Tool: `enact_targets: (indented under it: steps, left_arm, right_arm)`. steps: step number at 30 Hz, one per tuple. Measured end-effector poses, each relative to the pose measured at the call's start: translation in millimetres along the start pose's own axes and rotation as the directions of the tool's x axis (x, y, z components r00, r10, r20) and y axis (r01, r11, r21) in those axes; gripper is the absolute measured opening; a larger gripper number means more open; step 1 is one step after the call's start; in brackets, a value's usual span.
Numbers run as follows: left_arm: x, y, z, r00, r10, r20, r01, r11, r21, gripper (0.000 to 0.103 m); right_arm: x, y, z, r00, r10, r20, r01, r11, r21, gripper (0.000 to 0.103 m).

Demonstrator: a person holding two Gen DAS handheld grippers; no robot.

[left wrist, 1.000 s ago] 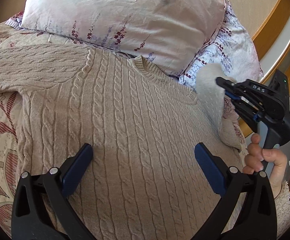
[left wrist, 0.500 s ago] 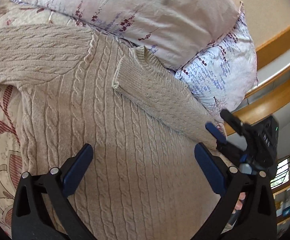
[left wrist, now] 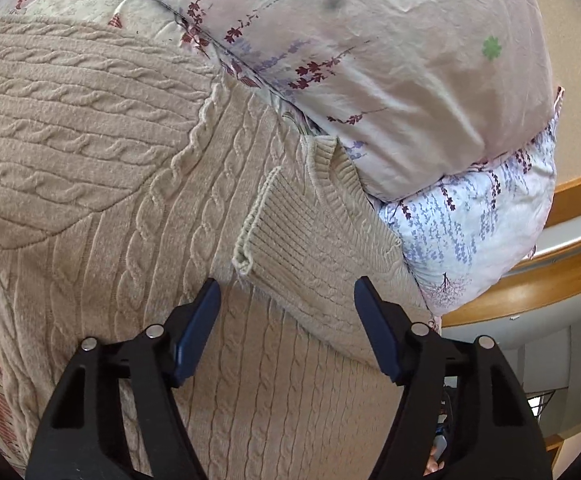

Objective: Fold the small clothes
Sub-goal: 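Move the left gripper to the other sleeve cuff and grasp it, then fold the grasped sleeve and side across the body with the left gripper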

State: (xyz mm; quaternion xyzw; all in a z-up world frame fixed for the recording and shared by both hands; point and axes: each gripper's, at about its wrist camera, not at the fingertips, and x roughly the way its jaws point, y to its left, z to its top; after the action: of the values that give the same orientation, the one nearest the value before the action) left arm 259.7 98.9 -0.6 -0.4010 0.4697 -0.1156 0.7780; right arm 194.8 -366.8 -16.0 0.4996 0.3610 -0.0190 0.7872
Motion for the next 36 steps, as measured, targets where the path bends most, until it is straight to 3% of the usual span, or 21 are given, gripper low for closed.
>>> enact_targets:
  steps: [6,8,10,16,21,25,29,33,36]
  left_arm:
    - [14,3,8,1.000,-0.015,0.013,0.016,0.998,-0.067,0.044]
    - [19,3,9,0.999,-0.045,0.005,0.045,0.996,-0.074,0.020]
    - [21,3,9,0.998,-0.067,0.001,0.067,0.995,-0.079,0.008]
    - [-5,7,3,0.997,-0.031,0.070,0.030,0.999,0.019,0.007]
    - [7,24,6,0.999,0.029,0.031,-0.029,0.999,0.013,0.008]
    - [9,26,7,0.999,0.017,0.030,-0.018,0.999,0.026,0.011]
    - [10,27,9,1.000,0.003,0.026,-0.003,1.000,0.015,0.011]
    - [7,29,9,1.000,-0.014,0.013,0.014,1.000,-0.005,0.013]
    - [-12,32,6,0.999,-0.039,0.016,0.040,0.999,-0.024,0.032]
  right_arm:
    - [5,-5,4,0.998,-0.047,0.043,0.048,0.999,-0.023,0.025]
    - [7,-6,5,0.998,-0.047,0.050,0.049,0.998,-0.031,0.015]
    - [6,-5,5,0.998,-0.036,0.058,0.038,0.998,-0.047,0.010]
    - [-2,5,-2,0.997,-0.011,0.080,0.022,0.990,-0.137,0.009]
    - [11,2,-10,0.996,-0.082,0.030,0.086,0.983,-0.162,0.010]
    - [-11,7,-18,0.994,-0.100,0.050,0.107,0.979,-0.174,0.037]
    - [-34,35,-27,0.977,-0.117,0.176,0.168,0.935,-0.313,0.039]
    - [-9,56,-24,0.990,-0.090,0.106,0.123,0.924,-0.363,0.052]
    - [22,60,-24,0.979,-0.193,0.072,0.206,0.899,-0.387,0.064]
